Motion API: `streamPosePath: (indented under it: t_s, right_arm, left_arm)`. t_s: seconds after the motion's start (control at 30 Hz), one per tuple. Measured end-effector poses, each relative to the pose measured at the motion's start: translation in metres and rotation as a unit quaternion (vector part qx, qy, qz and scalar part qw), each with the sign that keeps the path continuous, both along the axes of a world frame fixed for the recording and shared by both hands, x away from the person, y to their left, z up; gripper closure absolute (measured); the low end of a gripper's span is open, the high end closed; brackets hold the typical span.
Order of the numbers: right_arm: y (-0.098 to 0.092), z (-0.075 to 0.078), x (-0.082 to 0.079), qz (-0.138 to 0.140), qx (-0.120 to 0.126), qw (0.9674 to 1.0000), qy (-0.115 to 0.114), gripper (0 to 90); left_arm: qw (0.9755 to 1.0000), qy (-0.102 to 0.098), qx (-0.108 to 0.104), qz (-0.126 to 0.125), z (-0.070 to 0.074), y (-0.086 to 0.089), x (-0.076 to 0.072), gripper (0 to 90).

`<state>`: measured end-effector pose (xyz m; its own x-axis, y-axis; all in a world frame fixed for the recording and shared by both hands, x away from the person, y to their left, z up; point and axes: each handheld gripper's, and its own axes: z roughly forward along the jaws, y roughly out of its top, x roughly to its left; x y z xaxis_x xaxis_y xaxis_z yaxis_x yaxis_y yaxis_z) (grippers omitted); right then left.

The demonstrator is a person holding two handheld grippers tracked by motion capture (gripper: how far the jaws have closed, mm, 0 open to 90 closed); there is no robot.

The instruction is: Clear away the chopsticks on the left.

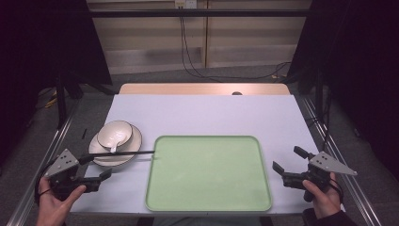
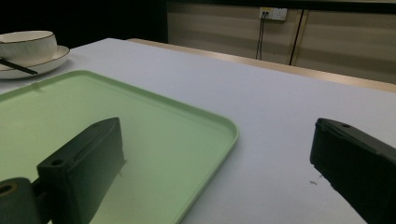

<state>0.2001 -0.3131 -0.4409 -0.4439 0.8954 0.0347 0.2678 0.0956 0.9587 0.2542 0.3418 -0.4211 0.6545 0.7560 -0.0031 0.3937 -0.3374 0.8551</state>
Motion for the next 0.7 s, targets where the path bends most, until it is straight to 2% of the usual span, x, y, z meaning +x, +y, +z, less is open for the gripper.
streamPosePath:
  t_s: [0.03,0.1,0.17,0.2,0.33,0.47,0.53,0.63,0.7]
  right_arm:
    - [0.0,0.0,0.0,0.0,0.001,1.0,0.0,2.5]
    - [0.0,0.0,0.0,0.001,0.004,1.0,0.001,2.5]
    - [0.0,0.0,0.0,0.002,0.003,1.0,0.001,2.5]
    - [0.0,0.0,0.0,0.004,0.004,1.0,0.002,2.5]
    - [0.0,0.0,0.0,0.004,0.005,1.0,0.002,2.5]
    - [0.0,0.0,0.001,0.003,0.003,1.0,0.0,2.5]
    - [0.0,0.0,0.001,0.004,0.004,1.0,0.001,2.5]
    - [0.0,0.0,0.001,0.004,0.003,1.0,0.0,2.5]
    - [0.0,0.0,0.001,0.004,0.004,1.0,0.001,2.5]
  left_arm:
    - [0.9999,0.01,-0.002,-0.004,0.002,0.001,0.003,13.1]
    - [0.9996,0.023,0.016,-0.009,0.004,0.003,0.008,12.1]
    - [0.9993,0.032,0.013,-0.009,0.004,0.006,0.015,12.5]
    - [0.9993,0.034,0.008,-0.014,0.003,0.007,0.018,11.4]
    - [0.9983,0.022,0.027,-0.047,-0.002,0.013,0.028,10.8]
    - [0.997,0.025,0.053,-0.052,-0.004,0.015,0.039,16.0]
    - [0.9965,0.029,0.051,-0.06,-0.004,0.017,0.043,16.7]
    - [0.9953,0.03,0.057,-0.072,-0.006,0.019,0.048,22.9]
    - [0.9938,0.033,0.062,-0.087,-0.008,0.018,0.052,31.1]
